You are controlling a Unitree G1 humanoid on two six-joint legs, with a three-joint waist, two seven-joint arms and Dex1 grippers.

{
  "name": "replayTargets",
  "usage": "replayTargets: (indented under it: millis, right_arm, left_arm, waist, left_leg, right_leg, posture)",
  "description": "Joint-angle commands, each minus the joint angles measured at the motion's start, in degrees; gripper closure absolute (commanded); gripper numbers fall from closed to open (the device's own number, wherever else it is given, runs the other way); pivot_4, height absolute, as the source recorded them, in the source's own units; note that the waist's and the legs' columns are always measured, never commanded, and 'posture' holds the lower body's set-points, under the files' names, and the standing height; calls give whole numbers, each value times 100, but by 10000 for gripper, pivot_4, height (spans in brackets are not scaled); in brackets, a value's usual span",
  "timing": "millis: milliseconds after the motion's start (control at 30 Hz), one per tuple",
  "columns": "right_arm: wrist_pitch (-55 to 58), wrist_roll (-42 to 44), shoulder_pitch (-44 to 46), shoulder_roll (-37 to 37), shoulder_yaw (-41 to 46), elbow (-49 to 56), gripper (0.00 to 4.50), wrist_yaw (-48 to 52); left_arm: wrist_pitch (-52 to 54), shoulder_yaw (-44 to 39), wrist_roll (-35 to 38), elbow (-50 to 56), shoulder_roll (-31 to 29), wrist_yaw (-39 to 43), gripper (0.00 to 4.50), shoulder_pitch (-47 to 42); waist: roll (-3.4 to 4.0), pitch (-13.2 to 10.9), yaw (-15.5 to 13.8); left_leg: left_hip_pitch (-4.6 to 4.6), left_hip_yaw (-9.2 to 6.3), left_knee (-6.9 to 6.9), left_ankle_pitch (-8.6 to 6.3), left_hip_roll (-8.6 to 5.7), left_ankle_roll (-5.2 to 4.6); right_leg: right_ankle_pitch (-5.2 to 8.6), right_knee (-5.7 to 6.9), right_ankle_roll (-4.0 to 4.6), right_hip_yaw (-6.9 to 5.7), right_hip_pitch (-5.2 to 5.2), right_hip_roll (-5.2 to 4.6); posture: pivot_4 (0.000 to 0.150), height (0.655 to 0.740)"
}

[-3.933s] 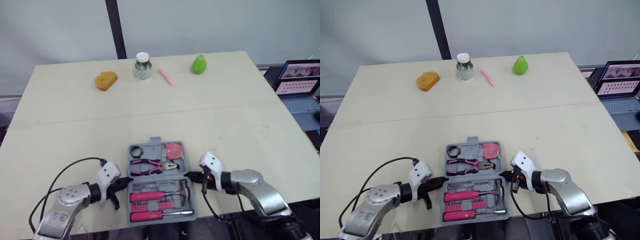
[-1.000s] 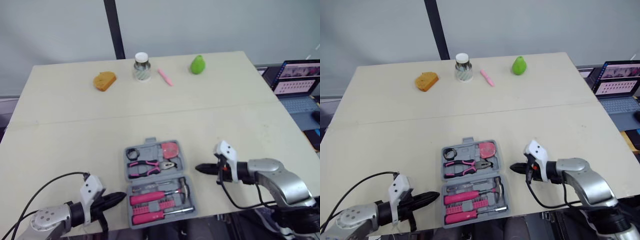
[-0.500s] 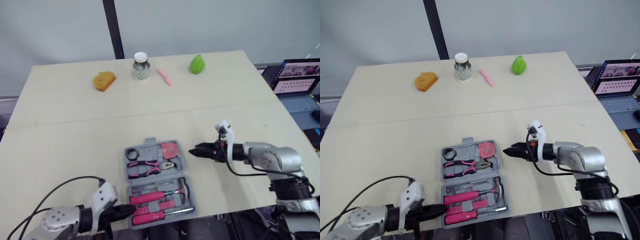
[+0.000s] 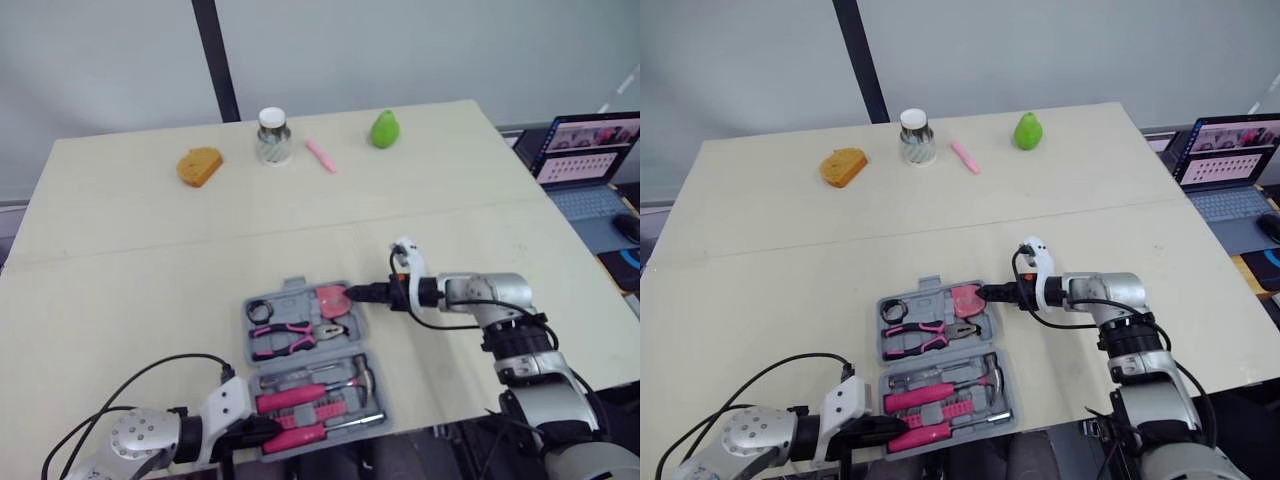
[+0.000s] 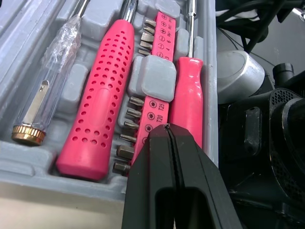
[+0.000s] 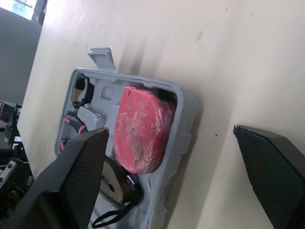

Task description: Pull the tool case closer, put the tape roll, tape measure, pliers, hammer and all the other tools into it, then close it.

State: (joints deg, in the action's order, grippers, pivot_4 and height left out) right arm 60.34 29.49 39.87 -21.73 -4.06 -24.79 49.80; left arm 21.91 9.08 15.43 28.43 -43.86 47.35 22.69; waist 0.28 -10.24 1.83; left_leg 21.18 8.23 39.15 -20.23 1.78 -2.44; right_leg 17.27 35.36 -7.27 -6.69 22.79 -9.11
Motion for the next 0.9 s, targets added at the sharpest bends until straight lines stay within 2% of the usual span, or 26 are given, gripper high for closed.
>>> replayTargets:
  millis: [33,400,900]
  right_arm:
    - [13,61,105,192,-60,-105,705,230]
    - [70,248,201,290,9,122,705,732]
    - [95,414,29,5,-83,1005,705,1370]
  left_arm:
    - [22,121,-263,-279,-52,-73,45000,178]
    - [-90,20,-211,-398,-79,-55,45000,226]
    - [-214,-128,-104,-568,87,-88,45000,123]
  waist:
    - [2,1,-1]
    - [3,1,1]
    - [3,0,-2]
  left_leg:
    - [0,0,0,0,0,0]
    - [10,10,-3,-3,-3,-3]
    - [16,25,-4,-3,-4,-3]
  right_leg:
    - [0,1,0,0,1,-1]
    - [0,9,0,-2,23,-21]
    - [0,19,0,-1,49,-33]
  posture:
    - [1500,7400]
    - [1500,7400]
    - [1500,7400]
